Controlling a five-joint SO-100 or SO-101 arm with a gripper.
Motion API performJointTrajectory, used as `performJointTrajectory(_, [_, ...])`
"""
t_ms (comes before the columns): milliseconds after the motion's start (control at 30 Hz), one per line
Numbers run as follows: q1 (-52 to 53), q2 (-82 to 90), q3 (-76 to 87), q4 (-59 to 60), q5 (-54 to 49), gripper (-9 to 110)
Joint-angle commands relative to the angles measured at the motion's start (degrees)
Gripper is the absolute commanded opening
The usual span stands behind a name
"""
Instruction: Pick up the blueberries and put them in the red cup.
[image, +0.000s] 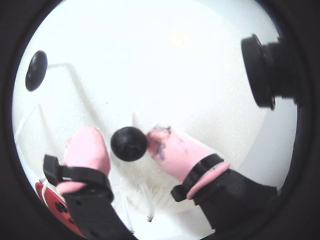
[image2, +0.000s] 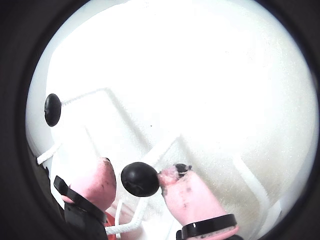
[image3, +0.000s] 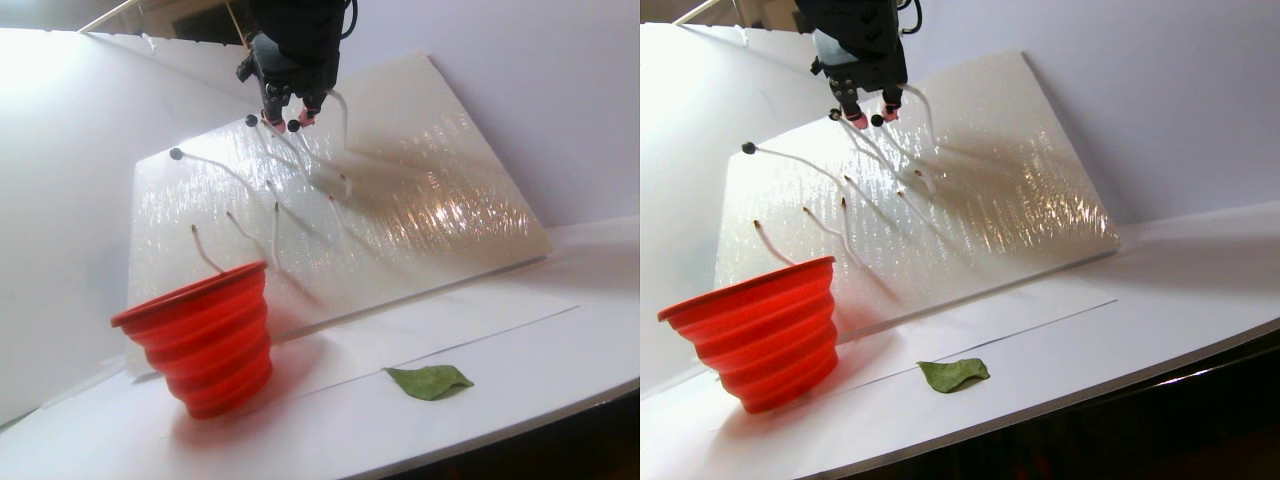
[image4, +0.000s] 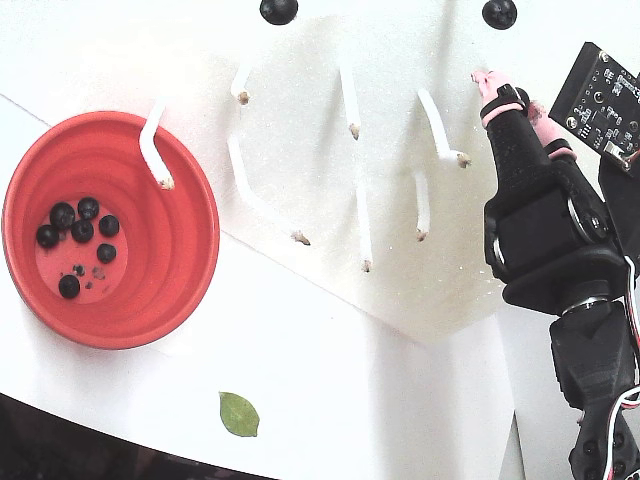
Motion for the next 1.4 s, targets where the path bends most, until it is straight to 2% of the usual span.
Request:
performJointTrajectory(0, [-1.0,2.0,-5.3,-1.8,0.4,18])
performJointTrajectory(1367, [-2.1,8.4,0.2,1.1,1.8,11])
